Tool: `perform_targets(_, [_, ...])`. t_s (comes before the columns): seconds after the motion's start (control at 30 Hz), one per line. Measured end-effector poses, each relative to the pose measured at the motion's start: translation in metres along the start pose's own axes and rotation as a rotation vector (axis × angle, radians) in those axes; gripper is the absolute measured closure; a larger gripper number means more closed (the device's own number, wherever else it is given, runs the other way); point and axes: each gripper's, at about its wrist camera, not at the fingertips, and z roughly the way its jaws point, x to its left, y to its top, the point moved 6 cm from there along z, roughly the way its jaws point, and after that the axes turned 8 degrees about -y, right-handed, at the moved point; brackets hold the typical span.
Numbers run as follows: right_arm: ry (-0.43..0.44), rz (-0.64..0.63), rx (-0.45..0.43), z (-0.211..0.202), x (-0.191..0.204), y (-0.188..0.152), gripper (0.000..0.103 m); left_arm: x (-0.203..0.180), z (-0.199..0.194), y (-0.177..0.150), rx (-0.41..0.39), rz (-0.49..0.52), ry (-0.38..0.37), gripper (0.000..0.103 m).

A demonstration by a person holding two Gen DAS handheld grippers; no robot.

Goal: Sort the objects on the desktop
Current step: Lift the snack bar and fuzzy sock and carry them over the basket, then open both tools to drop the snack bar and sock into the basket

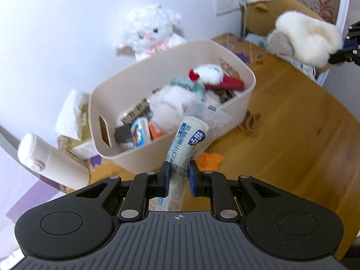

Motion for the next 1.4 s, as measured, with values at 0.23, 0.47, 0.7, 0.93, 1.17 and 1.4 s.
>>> perform_targets(0.23, [-0.018,-0.022,-0.036,0.010,-0.007,0.029,0.094,0.021,-0.012,0.027,-0.054,-0.016,0.035,0.086])
perform_targets(0.47, [-0.022,-0.053,-0.061,0.036,-0.004,0.063,0.094,0.047,-0.006,0.056,-0.079,-0.051,0.074,0.086])
perform_targets(0.7, [-0.019,-0.071,-0.045,0.078,0.004,0.092,0.094,0.065,0.015,0.074,-0.063,-0.112,0.109,0.086])
perform_targets(0.93, [-0.009,-0.100,0.024,0.132,0.025,0.104,0.094,0.086,0.048,0.079,-0.010,-0.203,0.145,0.086])
perform_targets(1.17, [0.014,-0.088,0.112,0.174,0.048,0.093,0.094,0.090,0.077,0.080,0.028,-0.250,0.157,0.086])
perform_targets(1.4, [0.015,-0.046,0.188,0.194,0.056,0.075,0.079,0.088,0.099,0.068,0.115,-0.360,0.139,0.085])
